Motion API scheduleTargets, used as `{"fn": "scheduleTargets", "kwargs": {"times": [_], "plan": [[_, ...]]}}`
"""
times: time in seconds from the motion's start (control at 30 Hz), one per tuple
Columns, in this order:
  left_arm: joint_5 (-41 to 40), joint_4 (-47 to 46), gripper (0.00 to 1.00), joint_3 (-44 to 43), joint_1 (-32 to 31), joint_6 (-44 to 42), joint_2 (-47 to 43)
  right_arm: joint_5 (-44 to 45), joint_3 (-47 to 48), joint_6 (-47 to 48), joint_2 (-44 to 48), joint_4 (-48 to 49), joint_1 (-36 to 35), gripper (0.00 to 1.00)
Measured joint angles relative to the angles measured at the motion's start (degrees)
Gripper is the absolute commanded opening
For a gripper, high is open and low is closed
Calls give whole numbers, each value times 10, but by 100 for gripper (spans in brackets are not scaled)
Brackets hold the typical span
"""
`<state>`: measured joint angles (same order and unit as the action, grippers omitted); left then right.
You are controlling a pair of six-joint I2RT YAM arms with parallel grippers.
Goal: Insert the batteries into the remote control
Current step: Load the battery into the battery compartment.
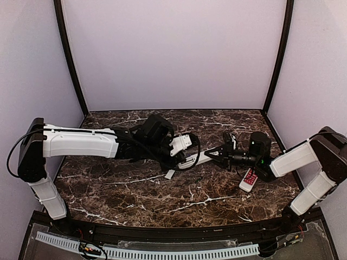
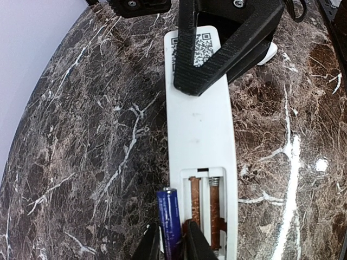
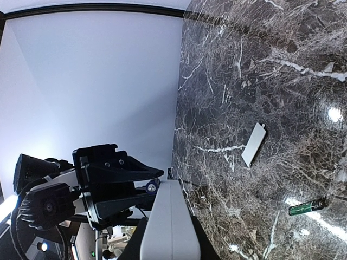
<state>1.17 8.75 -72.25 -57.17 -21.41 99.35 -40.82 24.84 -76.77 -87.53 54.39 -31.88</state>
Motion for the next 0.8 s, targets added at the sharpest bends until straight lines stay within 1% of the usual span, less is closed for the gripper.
{"fn": "scheduleTargets", "kwargs": {"times": [0.07,0.23,0.37,0.53,0.8], "plan": [[-1,3,17,-2,0,1,1,-1,0,0,0,-1,0,0],[1,10,6,-7,0,4,3,0,0,1,0,-1,0,0],[9,12,1,-7,0,8,3,-1,0,6,0,-4,0,0],[16,17,2,-7,1,12,3,0,0,23,5,-17,0,0],[29,13,2,-7,1,33,3,5,0,35,7,-35,0,0]]}}
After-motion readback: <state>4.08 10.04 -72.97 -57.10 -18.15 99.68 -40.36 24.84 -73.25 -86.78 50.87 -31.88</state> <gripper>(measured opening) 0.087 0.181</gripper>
